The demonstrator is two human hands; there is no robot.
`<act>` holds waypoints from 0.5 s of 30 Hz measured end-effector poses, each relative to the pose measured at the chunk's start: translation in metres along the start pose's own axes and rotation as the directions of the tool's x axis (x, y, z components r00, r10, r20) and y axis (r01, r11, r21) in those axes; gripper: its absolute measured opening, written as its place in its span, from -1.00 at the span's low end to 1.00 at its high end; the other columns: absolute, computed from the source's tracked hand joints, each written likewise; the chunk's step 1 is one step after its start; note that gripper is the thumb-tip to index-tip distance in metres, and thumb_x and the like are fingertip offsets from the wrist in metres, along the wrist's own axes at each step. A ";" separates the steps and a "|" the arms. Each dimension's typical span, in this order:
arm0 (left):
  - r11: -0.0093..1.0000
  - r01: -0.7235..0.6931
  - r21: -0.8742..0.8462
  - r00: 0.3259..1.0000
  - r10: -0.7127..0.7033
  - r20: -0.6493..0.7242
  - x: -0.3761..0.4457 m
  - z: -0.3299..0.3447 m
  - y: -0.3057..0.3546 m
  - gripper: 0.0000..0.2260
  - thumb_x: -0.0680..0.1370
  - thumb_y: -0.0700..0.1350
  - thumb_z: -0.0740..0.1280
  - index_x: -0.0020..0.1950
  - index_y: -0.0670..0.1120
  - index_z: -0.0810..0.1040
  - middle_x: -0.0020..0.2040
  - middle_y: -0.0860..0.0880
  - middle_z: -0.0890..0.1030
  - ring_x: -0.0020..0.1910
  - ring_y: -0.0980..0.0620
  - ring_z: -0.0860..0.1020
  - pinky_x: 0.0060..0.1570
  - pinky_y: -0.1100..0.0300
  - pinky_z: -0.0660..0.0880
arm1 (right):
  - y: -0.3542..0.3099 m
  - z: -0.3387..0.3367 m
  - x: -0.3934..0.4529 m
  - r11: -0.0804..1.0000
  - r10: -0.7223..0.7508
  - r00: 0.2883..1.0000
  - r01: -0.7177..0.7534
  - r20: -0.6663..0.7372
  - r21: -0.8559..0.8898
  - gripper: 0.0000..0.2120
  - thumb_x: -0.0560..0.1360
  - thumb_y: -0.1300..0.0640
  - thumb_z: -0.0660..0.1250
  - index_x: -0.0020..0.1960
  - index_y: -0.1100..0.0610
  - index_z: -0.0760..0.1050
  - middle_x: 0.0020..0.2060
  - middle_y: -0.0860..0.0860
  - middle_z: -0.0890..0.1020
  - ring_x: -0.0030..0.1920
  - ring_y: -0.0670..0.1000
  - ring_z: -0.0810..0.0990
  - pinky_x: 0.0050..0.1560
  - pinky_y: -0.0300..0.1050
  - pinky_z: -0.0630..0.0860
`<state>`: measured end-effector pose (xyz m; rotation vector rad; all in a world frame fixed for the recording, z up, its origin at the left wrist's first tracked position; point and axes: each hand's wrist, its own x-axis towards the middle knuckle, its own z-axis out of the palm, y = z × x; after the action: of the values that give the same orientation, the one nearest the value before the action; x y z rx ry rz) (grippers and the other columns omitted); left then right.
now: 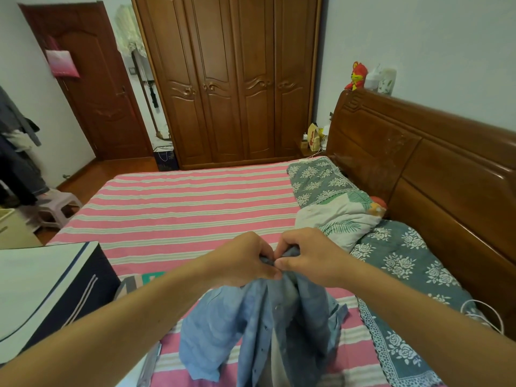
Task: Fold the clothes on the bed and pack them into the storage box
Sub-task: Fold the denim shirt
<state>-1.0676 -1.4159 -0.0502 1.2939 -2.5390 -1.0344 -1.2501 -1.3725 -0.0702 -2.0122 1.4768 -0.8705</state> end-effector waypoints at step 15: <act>0.864 -0.208 0.459 0.956 0.082 0.281 -0.031 -0.007 -0.015 -0.69 0.59 0.24 0.31 0.08 0.00 0.54 -0.12 -0.01 0.61 -0.21 0.04 0.52 -0.18 0.12 0.42 | 0.069 -0.054 -0.013 0.557 -0.071 0.943 0.307 0.324 -0.771 -0.79 0.37 -0.11 0.46 -0.03 -0.10 0.57 -0.16 -0.20 0.56 0.04 0.00 0.40 0.38 0.15 0.19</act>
<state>-1.0350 -1.4026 -0.0483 1.0841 -3.1819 -0.5754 -1.3371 -1.3807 -0.0849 -2.8521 1.6880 0.1255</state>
